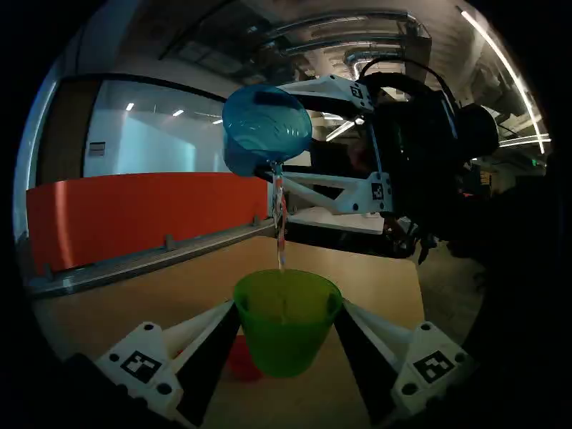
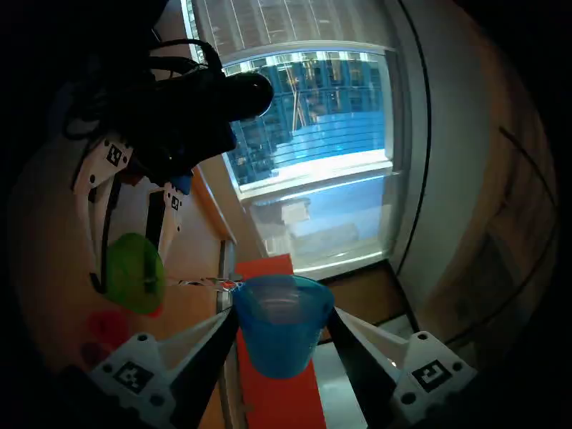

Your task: Pour water

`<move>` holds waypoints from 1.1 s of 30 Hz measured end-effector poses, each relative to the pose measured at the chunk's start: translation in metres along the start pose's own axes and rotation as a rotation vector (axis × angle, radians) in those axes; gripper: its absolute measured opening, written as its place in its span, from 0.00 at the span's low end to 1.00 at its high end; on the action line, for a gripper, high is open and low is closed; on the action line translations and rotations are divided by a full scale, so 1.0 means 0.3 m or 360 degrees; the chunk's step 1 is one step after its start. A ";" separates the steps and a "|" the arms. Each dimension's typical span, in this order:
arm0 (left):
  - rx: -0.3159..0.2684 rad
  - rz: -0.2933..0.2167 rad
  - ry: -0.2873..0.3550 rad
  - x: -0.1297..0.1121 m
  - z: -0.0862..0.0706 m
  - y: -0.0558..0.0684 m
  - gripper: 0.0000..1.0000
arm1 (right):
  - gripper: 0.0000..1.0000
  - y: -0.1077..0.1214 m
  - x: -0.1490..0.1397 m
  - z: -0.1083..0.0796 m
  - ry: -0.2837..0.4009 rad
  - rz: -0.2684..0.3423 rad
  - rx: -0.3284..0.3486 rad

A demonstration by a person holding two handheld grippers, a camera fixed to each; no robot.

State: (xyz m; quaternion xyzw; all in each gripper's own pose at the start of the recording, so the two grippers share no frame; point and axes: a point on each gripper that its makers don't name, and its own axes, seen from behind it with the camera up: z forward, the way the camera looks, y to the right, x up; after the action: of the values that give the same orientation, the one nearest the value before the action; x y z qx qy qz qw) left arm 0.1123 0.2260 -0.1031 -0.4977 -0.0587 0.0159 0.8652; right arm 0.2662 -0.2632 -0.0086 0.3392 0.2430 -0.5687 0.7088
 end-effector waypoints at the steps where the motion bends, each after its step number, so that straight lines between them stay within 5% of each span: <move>1: 0.0000 0.0000 -0.0001 0.000 0.000 0.000 0.86 | 0.89 0.001 0.001 0.000 0.0000 -0.0004 0.0000; 33: -0.0013 -0.0001 0.0001 0.008 0.004 0.010 0.86 | 0.89 0.004 0.048 0.014 -0.0006 -0.0192 -0.0032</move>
State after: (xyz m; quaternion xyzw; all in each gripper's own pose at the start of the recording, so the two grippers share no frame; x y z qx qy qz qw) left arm 0.1146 0.2288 -0.1050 -0.5011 -0.0585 0.0153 0.8633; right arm 0.2706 -0.2755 -0.0160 0.3159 0.2673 -0.6085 0.6771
